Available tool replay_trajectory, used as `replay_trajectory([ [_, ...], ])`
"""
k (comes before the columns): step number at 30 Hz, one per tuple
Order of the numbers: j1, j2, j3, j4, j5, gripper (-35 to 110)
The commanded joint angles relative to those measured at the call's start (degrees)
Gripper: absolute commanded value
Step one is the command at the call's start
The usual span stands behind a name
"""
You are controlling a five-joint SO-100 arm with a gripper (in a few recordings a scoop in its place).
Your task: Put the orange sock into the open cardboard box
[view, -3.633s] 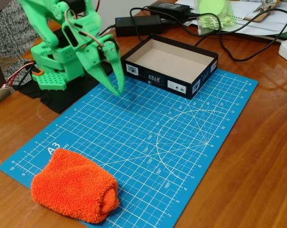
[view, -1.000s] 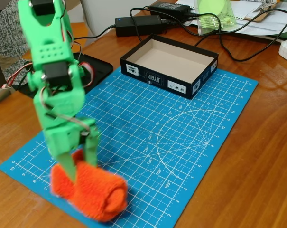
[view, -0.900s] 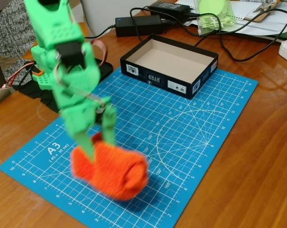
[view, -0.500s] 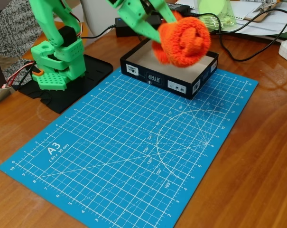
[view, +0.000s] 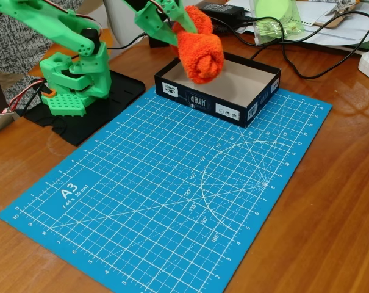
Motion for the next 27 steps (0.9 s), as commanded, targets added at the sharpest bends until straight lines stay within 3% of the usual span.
replay_trajectory([
  [1, -7.4, 1.8, 3.1, -3.3, -6.1, 0],
  [18, 7.1, -21.1, -4.6, -21.9, -30.6, 0],
  [24, 6.7, -23.4, -8.3, -18.5, -28.7, 14],
  [27, 6.0, -24.3, -10.6, -12.1, -28.2, 34],
])
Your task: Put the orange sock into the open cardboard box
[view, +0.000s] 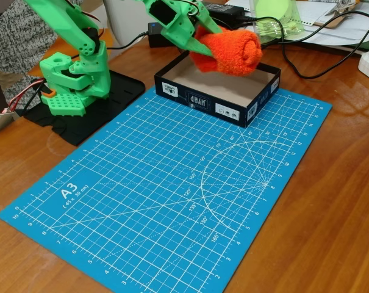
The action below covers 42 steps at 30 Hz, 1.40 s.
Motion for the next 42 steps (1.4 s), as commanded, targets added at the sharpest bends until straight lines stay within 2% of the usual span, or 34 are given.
replay_trajectory([
  [1, -1.1, -0.1, -3.9, 5.7, 0.3, 35],
  [10, -0.3, -0.3, -4.0, 9.1, -5.0, 36],
  [13, 1.6, 1.8, -4.0, 10.7, -5.2, 31],
  [17, 7.2, 12.7, -0.4, 18.8, 3.2, 21],
  [21, 18.9, 27.1, 4.1, 28.7, 14.0, 20],
  [27, 35.8, 46.1, 20.0, 28.7, 26.9, 10],
  [33, 38.4, 55.3, 31.5, 31.0, 31.4, 7],
  [39, 40.1, 61.4, 32.5, 33.9, 32.1, 5],
  [42, 40.3, 62.9, 34.8, 31.9, 32.0, 2],
])
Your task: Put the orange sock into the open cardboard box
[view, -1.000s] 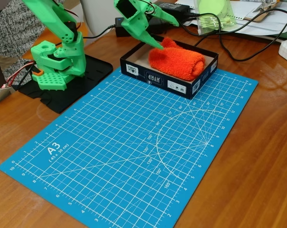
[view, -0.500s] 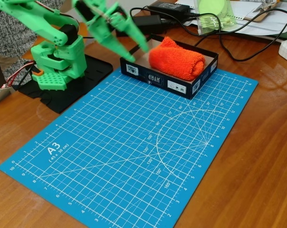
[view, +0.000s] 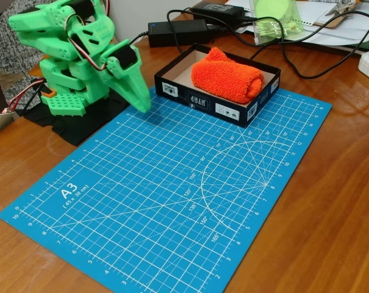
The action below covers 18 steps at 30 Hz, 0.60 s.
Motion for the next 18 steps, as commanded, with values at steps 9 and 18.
replay_trajectory([
  [9, -0.8, 2.2, 1.9, -1.1, -0.4, 0],
  [18, -0.4, 2.3, 2.0, -1.1, -0.3, 0],
])
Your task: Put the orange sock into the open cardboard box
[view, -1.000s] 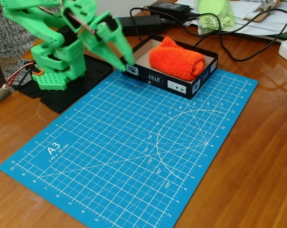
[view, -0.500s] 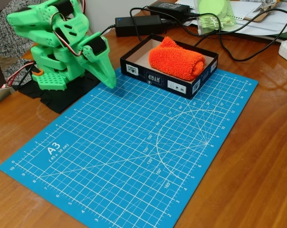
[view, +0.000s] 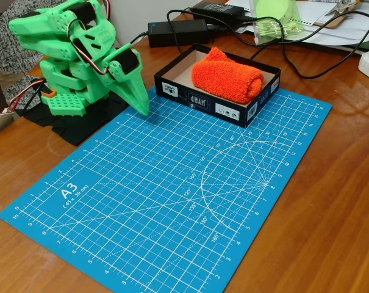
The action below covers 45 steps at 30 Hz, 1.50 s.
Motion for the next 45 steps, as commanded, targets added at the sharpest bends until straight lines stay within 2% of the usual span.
replay_trajectory([
  [1, 0.7, 1.0, -0.2, -0.4, 0.3, 0],
  [23, 0.4, 1.1, -0.2, -0.4, 0.1, 3],
  [45, 0.4, 0.9, -0.2, -0.4, 0.2, 0],
])
